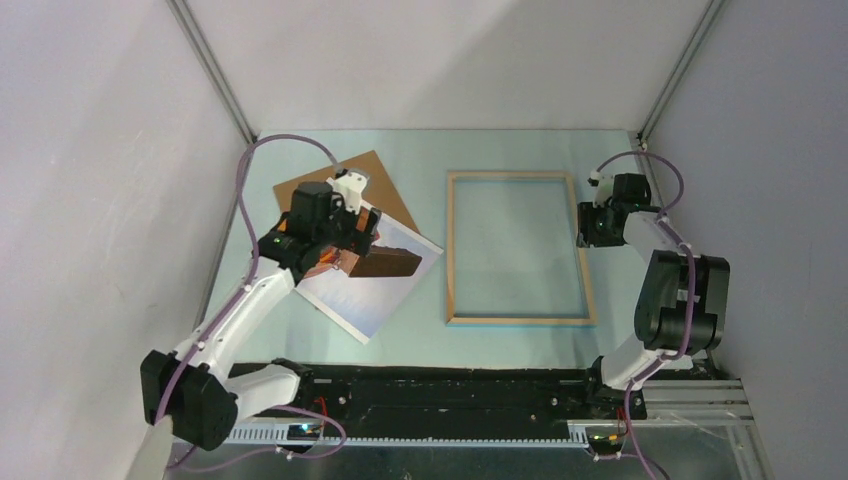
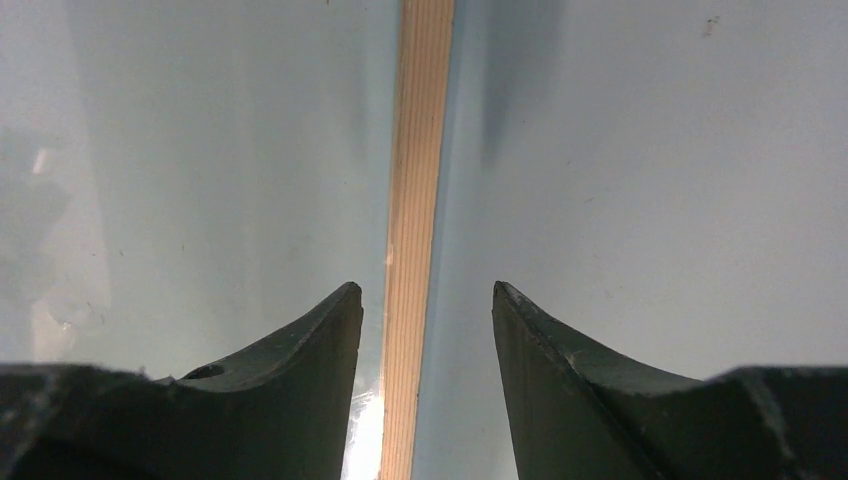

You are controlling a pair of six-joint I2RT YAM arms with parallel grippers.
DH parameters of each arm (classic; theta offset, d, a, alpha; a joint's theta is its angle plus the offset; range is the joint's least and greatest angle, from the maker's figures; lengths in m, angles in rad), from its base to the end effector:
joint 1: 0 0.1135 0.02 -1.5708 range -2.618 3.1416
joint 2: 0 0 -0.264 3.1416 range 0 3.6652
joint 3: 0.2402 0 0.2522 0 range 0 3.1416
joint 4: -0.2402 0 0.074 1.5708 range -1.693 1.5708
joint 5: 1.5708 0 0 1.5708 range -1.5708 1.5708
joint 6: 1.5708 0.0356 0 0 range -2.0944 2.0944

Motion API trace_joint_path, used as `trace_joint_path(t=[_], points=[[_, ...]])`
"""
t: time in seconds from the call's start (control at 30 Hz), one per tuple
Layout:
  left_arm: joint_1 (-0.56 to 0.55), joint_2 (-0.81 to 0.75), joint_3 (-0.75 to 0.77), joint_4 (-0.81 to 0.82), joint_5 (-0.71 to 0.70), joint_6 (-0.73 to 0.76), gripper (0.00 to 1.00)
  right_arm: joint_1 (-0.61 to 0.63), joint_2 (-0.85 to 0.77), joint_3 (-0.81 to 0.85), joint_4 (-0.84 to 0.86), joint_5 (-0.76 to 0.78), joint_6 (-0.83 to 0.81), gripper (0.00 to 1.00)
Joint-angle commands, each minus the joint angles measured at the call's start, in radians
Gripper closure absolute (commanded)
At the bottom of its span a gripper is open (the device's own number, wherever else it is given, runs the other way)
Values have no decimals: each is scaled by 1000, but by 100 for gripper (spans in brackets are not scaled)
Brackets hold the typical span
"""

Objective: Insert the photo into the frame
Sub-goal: Place the photo frame item in the photo frame.

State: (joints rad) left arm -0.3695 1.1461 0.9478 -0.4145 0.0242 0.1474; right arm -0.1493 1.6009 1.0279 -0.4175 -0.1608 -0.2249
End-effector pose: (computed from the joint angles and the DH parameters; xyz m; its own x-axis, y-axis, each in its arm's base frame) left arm 0.2355 -0.0921 0.3016 -0.4748 0.3413 -0.8112 0.4542 0.8845 0.1064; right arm 0.3234 -0.0429 0.2037 -0.8196 -0.0993 -0.5643 -0.1259 0.9920 0.0083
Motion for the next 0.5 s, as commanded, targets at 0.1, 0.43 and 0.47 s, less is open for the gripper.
trace_joint_path(t=[0.1,0.43,0.47], points=[[163,-45,-30,-96,6,1,0,-3,54,10,45,3,-14,46],[441,-2,-52,-172,57,-11,0,-10,128,62,26,-18,9,53],[486,17,-49,-183,70,-20,0,-10,137,69,24,-20,14,55]])
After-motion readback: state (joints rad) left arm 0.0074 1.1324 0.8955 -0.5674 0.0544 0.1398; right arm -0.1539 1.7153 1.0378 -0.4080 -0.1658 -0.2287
